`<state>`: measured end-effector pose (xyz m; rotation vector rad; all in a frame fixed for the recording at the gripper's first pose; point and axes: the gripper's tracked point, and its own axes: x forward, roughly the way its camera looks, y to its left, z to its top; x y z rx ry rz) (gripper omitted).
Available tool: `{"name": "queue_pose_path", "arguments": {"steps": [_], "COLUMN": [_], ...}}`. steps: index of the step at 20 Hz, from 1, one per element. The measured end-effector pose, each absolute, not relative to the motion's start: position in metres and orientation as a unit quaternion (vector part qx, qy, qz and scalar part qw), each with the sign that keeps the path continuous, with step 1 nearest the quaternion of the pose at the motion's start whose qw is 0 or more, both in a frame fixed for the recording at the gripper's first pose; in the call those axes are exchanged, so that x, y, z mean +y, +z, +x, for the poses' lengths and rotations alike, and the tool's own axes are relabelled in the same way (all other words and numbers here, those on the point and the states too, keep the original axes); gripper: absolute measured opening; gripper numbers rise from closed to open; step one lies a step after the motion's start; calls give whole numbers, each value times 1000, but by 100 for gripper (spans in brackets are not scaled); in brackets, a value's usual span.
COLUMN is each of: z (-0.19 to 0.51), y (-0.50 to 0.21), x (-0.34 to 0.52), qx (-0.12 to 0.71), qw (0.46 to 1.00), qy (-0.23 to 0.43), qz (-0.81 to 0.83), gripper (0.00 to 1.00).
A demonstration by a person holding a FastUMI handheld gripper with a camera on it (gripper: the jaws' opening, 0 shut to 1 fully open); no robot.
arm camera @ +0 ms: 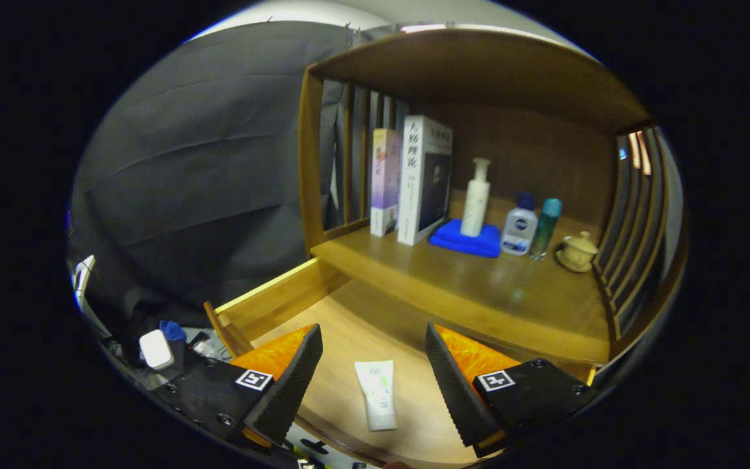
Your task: Pull open the drawer, take out the items inside it, and place them on the countertop above the cabinet.
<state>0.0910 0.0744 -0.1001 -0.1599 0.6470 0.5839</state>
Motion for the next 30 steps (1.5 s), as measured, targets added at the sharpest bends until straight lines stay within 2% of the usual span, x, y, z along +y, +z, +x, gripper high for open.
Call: {"name": "queue_pose_path", "arguments": {"steps": [3, 13, 23, 24, 27, 30], "z": [102, 94, 76, 75, 74, 73], "y": [-122, -217, -257, -260, -268, -266], "x": [83, 70, 60, 57, 52, 52], "qx": [362, 503, 563, 573, 585, 578], "qw": [874, 781, 711, 704, 695, 693], "qy": [311, 317, 348, 342, 335, 341], "qz": [-92, -193, -238, -243, -250, -263], "gripper": [98, 99, 98, 94, 64, 44]}}
